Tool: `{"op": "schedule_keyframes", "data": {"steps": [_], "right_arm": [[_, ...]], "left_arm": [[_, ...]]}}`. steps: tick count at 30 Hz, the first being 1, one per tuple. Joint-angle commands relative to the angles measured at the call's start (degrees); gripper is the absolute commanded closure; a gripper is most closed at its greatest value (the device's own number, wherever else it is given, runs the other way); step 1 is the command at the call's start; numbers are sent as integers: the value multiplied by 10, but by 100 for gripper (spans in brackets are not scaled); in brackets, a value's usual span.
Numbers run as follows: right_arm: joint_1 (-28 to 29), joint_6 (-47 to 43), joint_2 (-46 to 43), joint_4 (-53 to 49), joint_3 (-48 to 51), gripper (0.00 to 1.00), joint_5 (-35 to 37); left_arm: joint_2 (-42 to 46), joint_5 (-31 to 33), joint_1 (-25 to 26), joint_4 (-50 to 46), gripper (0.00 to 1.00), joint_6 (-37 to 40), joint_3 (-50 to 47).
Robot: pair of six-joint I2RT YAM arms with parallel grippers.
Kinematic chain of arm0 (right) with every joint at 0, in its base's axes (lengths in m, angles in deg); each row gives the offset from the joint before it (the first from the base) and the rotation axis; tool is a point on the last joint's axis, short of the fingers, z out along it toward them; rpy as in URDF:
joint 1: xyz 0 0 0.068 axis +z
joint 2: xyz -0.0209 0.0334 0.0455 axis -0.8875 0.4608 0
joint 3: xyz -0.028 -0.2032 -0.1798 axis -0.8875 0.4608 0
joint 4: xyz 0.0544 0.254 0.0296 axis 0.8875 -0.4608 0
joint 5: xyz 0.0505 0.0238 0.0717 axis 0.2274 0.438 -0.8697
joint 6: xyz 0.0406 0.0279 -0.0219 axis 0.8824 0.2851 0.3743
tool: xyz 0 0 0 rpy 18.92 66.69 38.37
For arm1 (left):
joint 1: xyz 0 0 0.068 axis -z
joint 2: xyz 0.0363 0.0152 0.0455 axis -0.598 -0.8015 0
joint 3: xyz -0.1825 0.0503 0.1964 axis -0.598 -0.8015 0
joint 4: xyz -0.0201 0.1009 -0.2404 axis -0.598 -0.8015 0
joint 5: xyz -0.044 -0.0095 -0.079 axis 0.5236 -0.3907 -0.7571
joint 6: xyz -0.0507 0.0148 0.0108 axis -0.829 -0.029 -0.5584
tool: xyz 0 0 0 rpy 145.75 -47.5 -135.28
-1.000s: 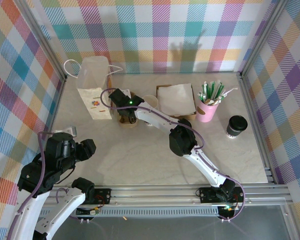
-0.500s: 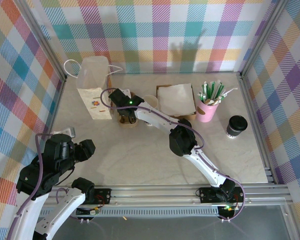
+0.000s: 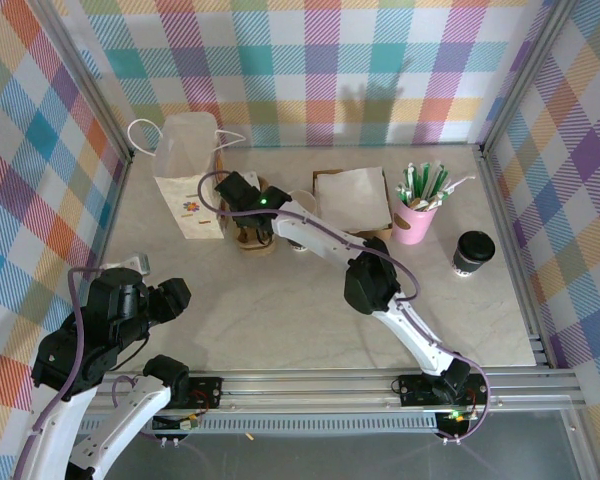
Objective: Pack the takeout coffee
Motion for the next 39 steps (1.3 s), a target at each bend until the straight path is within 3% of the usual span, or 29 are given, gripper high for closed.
{"op": "schedule_keyframes", "data": {"steps": [1,12,22,26,31,39], "right_arm": [[4,-4,-37,4,8,69,10],[4,10,-58,-13,9,69,-9],[4,34,-136,-1,112,68,-50],[4,24,-156,9,136,68,-69],[4,13,-168,8,136,68,-95],[-3,4,-206,-11,142,68,-144]], "left_arm": [[3,-4,-4,3,43,-6,17],[-34,53,-5,-12,43,48,82],[-212,176,-5,17,43,198,250],[-296,197,-5,48,43,246,321],[-375,201,-14,98,43,273,372],[-483,116,-77,152,44,275,454]]}}
